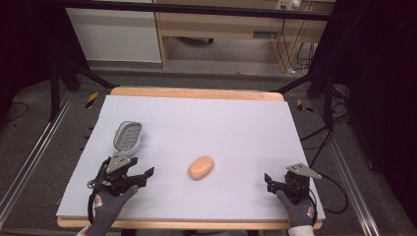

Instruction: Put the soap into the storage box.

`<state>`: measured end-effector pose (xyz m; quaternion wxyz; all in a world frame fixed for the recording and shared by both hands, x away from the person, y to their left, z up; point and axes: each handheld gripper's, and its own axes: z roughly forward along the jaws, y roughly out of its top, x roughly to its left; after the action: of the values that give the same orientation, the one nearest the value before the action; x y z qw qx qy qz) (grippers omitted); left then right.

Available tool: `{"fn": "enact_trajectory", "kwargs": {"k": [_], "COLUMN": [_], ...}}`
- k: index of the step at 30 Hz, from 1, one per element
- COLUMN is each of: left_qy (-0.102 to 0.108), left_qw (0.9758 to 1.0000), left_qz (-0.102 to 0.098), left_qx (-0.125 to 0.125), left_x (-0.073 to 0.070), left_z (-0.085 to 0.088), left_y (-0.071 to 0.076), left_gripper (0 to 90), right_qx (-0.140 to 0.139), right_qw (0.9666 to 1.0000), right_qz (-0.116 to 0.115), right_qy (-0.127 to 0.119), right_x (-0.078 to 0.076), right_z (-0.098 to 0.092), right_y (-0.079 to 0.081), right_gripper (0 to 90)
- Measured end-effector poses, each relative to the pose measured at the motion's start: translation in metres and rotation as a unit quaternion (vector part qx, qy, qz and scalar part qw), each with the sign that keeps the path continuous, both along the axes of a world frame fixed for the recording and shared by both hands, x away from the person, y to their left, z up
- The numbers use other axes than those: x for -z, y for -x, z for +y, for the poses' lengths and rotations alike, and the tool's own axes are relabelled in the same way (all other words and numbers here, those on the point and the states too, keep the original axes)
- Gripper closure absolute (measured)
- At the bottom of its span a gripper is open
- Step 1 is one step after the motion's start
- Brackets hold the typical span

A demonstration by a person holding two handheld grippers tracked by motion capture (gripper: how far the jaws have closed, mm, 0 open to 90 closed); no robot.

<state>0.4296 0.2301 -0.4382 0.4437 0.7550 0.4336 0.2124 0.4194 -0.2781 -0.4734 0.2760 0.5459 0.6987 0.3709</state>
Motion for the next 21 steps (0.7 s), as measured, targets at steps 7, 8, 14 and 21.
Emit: {"fn": "enact_trajectory", "kwargs": {"k": [7,8,14,21], "left_qy": [0.01,0.01,0.008,0.006], "left_qw": [0.9998,0.9998,0.9995,0.9992], "left_qz": [-0.012,-0.015,-0.016,-0.011], "left_qx": [0.011,0.013,0.026,0.038], "left_x": [-0.014,-0.016,-0.021,-0.021], "left_z": [-0.015,-0.017,-0.03,-0.044], "left_y": [-0.008,-0.009,-0.011,-0.017], "left_gripper": [26.1,26.1,25.8,25.4], "right_qx": [0.004,0.004,0.006,0.009], "right_qw": [1.0,1.0,0.9999,0.9999], "right_qz": [0.006,0.006,0.008,0.009], "right_qy": [-0.004,-0.004,-0.005,-0.006], "right_x": [0.0,0.0,0.001,0.001], "right_z": [-0.001,-0.001,-0.002,-0.002], "right_y": [0.0,0.0,0.0,0.0], "right_gripper": [5.8,5.8,5.8,5.8]}}
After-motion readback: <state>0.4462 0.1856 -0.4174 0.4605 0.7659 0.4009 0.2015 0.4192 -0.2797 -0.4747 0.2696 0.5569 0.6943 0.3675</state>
